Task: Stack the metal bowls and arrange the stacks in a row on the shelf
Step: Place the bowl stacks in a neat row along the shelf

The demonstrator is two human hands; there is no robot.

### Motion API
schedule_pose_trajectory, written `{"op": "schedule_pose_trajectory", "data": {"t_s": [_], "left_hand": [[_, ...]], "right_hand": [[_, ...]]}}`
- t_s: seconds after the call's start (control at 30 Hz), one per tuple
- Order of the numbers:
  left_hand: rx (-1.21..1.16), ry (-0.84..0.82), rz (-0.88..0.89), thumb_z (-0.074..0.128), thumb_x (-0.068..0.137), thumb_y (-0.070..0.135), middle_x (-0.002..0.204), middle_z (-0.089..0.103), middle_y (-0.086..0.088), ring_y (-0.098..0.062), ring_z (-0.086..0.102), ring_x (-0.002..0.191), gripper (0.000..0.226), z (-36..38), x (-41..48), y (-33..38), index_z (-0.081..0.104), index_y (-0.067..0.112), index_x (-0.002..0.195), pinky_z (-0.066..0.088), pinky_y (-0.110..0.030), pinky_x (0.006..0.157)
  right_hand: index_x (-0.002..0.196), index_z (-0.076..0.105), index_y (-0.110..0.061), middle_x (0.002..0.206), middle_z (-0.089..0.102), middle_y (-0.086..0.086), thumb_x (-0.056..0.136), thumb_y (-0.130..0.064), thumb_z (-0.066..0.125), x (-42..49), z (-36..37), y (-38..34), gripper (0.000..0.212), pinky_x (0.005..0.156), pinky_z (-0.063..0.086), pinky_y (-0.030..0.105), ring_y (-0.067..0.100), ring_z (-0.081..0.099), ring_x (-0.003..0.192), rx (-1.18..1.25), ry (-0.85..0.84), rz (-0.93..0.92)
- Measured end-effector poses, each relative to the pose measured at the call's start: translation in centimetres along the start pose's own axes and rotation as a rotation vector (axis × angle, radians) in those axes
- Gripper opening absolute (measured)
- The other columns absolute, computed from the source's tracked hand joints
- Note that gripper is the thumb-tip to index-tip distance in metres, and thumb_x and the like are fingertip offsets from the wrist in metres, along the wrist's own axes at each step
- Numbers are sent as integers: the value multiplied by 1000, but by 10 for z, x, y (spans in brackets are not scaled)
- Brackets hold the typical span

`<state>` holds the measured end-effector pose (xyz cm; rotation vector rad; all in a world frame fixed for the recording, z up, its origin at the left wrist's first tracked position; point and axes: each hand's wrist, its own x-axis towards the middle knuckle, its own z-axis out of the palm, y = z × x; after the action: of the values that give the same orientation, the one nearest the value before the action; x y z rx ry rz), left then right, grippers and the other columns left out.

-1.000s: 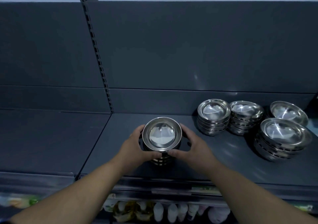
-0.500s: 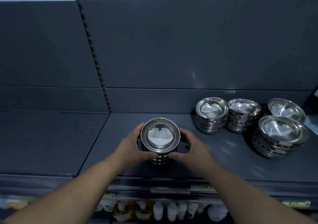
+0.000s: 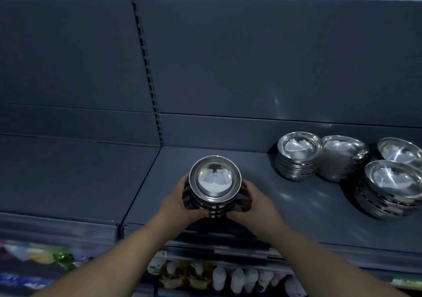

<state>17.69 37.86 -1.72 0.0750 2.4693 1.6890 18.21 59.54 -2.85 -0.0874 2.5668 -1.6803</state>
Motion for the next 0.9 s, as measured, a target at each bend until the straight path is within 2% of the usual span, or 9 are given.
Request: {"op": "schedule_pose_trajectory", "data": {"t_s": [0.1,0.27,0.37,0.43,0.53,0.6,0.67,0.73,0.9], "left_hand": [[51,70,-15,85,67,17,127,55,11,-10,51,122,88,-25,-8,-12,37,33,139,43,-31,105],[85,121,-58,86,66,24,131,56,11,-11,52,123,89,-69,-18,-35,37,37,140,44,-38,106],[79,125,-63,86,67,23,132,55,10,-11,52,123,90,-89,-20,-45,36,36,141,44,-35,105],[64,108,-62,85,68,21,132,55,9,-11,51,123,91,-99,-20,-50,34,34,142,43,-30,102],[56,56,-52,86,62,32,134,53,12,-10,50,126,96,-109,-20,-54,34,36,143,42,-35,107],[47,23,-43,86,53,42,135,53,15,-8,50,125,103,-113,-18,-55,32,39,142,42,-39,108],[41,11,-26,88,57,33,132,53,17,-5,51,123,102,-113,-15,-54,31,40,142,43,-35,107],[55,11,-2,87,65,23,128,54,18,-3,52,119,96,-114,-14,-53,31,39,141,44,-27,102],[89,-31,36,86,66,27,129,55,17,-4,53,121,94,-120,-6,-54,32,37,142,45,-29,103]], "right_hand": [[138,39,-36,125,54,-20,68,-9,84,2,24,-12,87,77,52,11,1,61,106,-12,-37,-12],[140,37,-38,121,53,-24,68,-13,84,9,69,-32,89,85,53,17,4,60,109,-51,-72,-34],[134,37,-42,114,50,-34,69,-12,82,12,90,-40,85,84,53,15,0,61,104,-52,-62,-42],[132,38,-43,112,51,-34,70,-12,82,12,101,-42,82,86,54,19,-1,62,101,-62,-40,-46],[130,41,-39,116,55,-25,70,-10,82,11,111,-46,79,83,54,18,-1,64,96,-77,0,-30],[133,43,-35,120,59,-13,70,-15,83,11,113,-49,77,83,52,18,2,63,98,-136,17,-27],[136,44,-31,122,59,-6,69,-27,83,12,114,-53,77,91,50,24,11,61,106,-258,28,-31],[134,48,-29,121,62,-4,69,-31,82,12,116,-54,74,92,49,25,13,61,107,-294,46,-21],[133,51,-27,122,62,-5,68,-30,83,13,120,-56,72,93,51,27,12,64,105,-304,75,19]]}}
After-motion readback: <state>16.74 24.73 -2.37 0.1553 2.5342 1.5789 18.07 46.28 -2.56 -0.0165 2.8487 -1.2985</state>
